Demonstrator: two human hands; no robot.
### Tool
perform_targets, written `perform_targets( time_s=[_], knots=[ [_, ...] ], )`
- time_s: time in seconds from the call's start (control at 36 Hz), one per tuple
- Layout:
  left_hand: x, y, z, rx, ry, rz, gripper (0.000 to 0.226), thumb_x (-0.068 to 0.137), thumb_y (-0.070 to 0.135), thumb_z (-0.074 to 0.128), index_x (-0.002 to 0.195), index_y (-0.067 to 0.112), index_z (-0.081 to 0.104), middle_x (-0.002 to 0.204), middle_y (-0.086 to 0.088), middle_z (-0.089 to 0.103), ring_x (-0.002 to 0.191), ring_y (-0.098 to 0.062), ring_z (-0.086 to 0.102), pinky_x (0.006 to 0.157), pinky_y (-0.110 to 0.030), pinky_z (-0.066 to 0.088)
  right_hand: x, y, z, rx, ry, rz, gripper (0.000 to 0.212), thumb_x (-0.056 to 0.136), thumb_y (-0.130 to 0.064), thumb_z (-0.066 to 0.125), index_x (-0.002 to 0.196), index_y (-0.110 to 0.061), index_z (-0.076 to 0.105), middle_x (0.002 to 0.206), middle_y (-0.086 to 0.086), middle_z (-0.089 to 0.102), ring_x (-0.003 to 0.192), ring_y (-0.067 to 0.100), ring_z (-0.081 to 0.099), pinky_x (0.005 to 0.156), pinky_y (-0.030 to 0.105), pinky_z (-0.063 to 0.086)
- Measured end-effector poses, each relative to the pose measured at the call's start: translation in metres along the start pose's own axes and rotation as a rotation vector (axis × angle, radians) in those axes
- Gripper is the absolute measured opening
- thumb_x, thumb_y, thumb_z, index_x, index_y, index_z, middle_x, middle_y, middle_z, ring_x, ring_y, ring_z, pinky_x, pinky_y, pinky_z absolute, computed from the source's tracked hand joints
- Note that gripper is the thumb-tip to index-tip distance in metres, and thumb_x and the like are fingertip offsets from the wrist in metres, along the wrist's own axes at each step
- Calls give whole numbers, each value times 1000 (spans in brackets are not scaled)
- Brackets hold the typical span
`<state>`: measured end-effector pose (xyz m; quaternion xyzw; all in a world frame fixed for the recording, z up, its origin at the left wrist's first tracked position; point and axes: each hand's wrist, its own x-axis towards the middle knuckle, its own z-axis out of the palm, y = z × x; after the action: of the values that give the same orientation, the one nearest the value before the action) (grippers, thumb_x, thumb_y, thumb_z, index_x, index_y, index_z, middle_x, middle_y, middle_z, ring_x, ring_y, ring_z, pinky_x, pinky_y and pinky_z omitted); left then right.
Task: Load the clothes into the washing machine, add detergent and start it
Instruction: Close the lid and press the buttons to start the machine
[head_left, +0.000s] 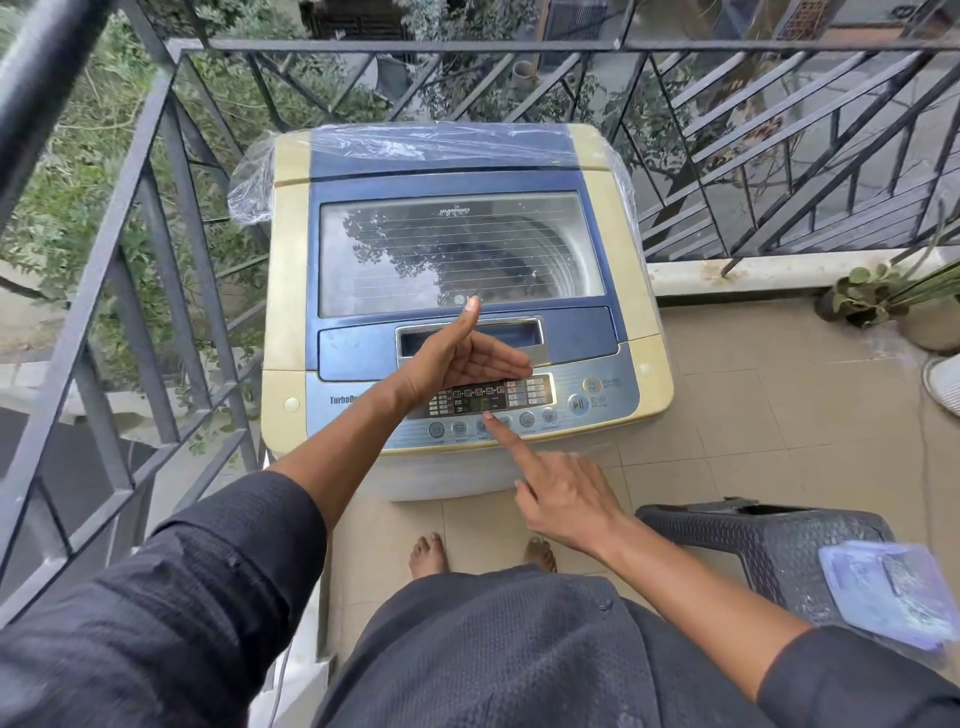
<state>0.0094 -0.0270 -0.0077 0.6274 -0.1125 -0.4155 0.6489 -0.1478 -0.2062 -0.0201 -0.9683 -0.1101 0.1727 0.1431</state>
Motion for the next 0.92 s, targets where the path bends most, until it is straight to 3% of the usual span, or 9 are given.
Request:
perform_targets(
  time_s=[0.17, 0.31, 0.39, 0.53, 0.67, 0.75, 0.92],
  knots=[
    [-1, 1, 1, -9, 13, 3, 96, 107, 65, 7, 125, -5, 71, 126, -21, 74, 126, -32, 68, 121, -45, 42, 2, -12, -9, -18, -34, -45, 98, 95, -19, 51, 158, -50, -18, 59, -13, 25, 60, 27, 54, 67, 42, 56],
    [1, 0, 0, -10, 3, -6, 97, 107, 65, 7, 126, -6, 71, 126, -21, 74, 126, -32, 68, 120, -45, 42, 7, -17, -9, -49, -59, -60, 98, 97, -20, 50, 156, -54, -20, 61, -8, 33, 61, 27, 52, 68, 41, 55],
    [2, 2, -2, -14, -21, -25, 98, 107, 65, 6, 128, -7, 69, 128, -21, 73, 127, -32, 67, 121, -45, 41, 10, -19, -9, -46, -66, -63, 97, 96, -19, 51, 157, -54, -16, 66, -6, 38, 69, 33, 62, 70, 43, 55],
    [4, 9, -9, -45, -100, -81, 99, 105, 68, 9, 130, -7, 68, 134, -23, 69, 131, -31, 65, 123, -44, 38, 9, -21, -10, -38, -87, -54, 96, 97, -18, 49, 156, -55, -19, 60, -10, 28, 66, 32, 55, 72, 41, 51],
    [6, 9, -10, -40, -112, -85, 98, 105, 69, 10, 128, -5, 69, 134, -22, 70, 131, -30, 65, 124, -44, 38, 12, -19, -6, -40, -84, -60, 100, 96, -17, 50, 154, -55, -22, 72, -1, 51, 73, 33, 64, 71, 41, 51],
    [6, 6, -11, -39, -113, -71, 98, 105, 69, 9, 128, -4, 70, 134, -21, 70, 132, -31, 64, 123, -44, 38, 14, -17, -5, -42, -93, -57, 102, 96, -16, 50, 152, -56, -25, 76, 2, 60, 71, 32, 62, 67, 38, 43],
    [5, 6, -10, -27, -112, -65, 98, 106, 68, 8, 128, -5, 69, 134, -20, 70, 131, -30, 65, 121, -42, 40, 15, -14, -9, -86, -121, -48, 105, 94, -11, 48, 151, -57, -27, 62, -2, 43, 61, 26, 49, 64, 35, 39]
  ],
)
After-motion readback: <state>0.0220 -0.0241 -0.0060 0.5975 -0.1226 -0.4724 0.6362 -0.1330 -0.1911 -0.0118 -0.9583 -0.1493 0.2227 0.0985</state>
